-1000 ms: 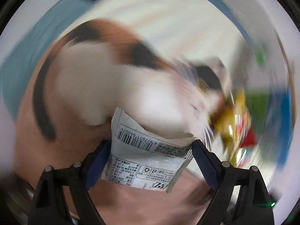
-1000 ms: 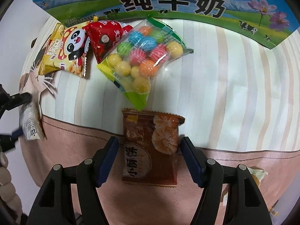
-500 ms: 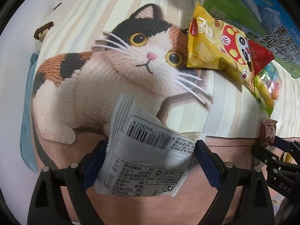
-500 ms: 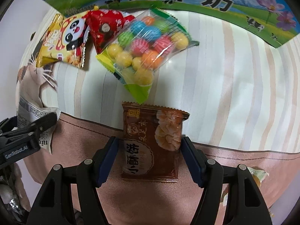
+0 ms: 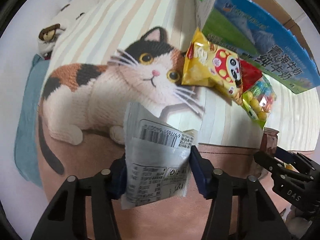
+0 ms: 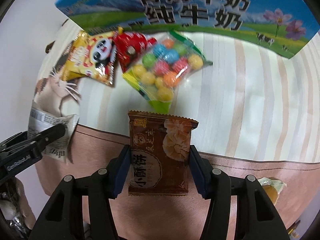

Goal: Organize snacks
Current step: 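Carry both packs over the box and open both tools to drop them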

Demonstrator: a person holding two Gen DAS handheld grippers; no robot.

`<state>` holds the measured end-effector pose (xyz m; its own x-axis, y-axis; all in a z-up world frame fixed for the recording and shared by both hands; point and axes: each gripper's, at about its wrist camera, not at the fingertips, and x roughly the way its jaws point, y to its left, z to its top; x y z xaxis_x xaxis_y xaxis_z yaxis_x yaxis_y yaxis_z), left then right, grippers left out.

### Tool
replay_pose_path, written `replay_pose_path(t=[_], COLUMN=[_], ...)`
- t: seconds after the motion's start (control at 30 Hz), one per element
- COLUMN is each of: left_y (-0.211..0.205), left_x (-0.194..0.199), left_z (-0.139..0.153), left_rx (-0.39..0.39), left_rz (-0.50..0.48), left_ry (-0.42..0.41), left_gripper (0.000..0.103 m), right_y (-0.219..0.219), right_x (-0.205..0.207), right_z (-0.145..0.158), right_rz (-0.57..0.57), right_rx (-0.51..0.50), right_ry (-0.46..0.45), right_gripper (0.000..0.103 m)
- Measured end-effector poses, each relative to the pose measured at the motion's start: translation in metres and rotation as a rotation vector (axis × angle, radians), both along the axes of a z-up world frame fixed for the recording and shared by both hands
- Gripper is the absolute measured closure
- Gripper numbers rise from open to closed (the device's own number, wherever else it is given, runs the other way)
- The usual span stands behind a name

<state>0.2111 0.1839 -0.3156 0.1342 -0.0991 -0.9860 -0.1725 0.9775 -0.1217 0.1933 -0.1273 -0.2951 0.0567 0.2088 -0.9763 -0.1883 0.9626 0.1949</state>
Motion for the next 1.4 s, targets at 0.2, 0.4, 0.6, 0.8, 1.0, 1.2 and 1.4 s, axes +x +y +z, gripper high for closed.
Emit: replay_pose_path(t=[0.2, 0.4, 0.6, 0.8, 1.0, 1.2, 1.4], left_y=[-0.010, -0.045, -0.081, -0.108, -0.124, -0.122, -0.126], left_x=[0.011, 0.022, 0.024, 0.032, 0.039, 0.059, 0.100], left_z=[0.014, 0.004, 0.017, 0.055, 0.110, 0.171, 0.212], left_rx=[-0.009, -0.008, -0.017, -0.039, -0.101, -0.164, -0.203], left_rz=[-0.043, -0.111, -0.149, -0.194, -0.218, -0.245, -0.244], left_ry=[-0.027, -0.014, -0.041, -0.105, -0.205, -0.301, -0.364], left_gripper=[0.060, 0.064, 0.080, 0.084, 0.084, 0.084, 0.084], right_y=[-0.010, -0.026, -0.065, -0.103, -0.120, -0.133, -0.137], right_x=[0.008, 0.017, 0.022, 0.017, 0.025, 0.043, 0.076], right_z=[0.023, 0.036, 0.037, 0.060, 0.097, 0.140, 0.182], right_rz=[-0.013, -0.029, -0.083, -0.124, -0.141, -0.157, -0.169], right_rx=[0.057, 0.069, 0.083, 0.124, 0.170, 0.228, 0.263], right_ry=[-0.030, -0.057, -0.050, -0.087, -0.151, -0.230, -0.309], right_gripper=[0.044, 0.044, 0.044, 0.044, 0.044, 0.044, 0.044])
